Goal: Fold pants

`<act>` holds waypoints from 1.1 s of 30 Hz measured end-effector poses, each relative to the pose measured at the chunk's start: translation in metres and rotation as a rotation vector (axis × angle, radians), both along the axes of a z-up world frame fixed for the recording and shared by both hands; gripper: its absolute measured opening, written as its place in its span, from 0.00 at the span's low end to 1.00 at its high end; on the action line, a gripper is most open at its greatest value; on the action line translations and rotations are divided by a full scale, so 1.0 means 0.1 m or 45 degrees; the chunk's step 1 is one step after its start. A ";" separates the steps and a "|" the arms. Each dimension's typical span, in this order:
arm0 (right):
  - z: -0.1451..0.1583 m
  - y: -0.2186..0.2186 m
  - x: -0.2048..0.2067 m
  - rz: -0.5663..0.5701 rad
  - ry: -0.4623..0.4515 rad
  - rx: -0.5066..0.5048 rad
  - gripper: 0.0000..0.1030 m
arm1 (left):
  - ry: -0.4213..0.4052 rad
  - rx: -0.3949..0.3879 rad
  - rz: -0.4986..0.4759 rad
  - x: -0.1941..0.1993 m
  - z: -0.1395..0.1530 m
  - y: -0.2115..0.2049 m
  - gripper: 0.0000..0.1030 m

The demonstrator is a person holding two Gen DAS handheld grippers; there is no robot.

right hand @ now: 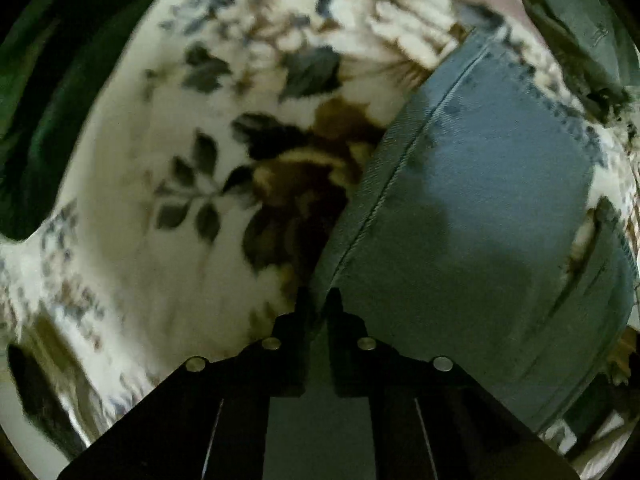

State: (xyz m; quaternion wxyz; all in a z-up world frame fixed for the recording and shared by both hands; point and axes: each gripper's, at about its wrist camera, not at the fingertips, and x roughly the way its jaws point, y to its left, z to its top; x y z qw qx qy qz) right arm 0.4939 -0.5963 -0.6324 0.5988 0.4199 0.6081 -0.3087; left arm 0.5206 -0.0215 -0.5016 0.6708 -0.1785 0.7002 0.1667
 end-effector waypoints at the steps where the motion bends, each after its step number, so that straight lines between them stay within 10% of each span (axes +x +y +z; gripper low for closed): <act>1: 0.08 0.03 -0.06 0.011 -0.024 0.002 0.07 | -0.026 -0.004 -0.002 -0.06 0.13 0.01 0.06; 8: 0.65 0.17 -1.05 0.083 -0.183 0.033 0.06 | -0.238 -0.034 0.006 -1.33 1.17 0.08 0.05; 14: 0.76 0.14 -2.27 0.150 -0.169 0.036 0.06 | -0.191 -0.034 0.090 -2.54 0.70 0.63 0.00; 22: 0.04 0.24 -3.20 0.191 -0.037 0.072 0.06 | -0.026 -0.036 0.194 -3.27 -0.25 0.89 0.00; 28: -0.04 0.10 -3.50 0.131 -0.148 0.225 0.35 | -0.207 -0.110 0.300 -3.25 -0.08 1.13 0.03; 33: 0.00 0.12 -3.70 0.091 -0.264 0.328 0.46 | -0.255 -0.205 0.456 -3.12 -0.16 1.41 0.41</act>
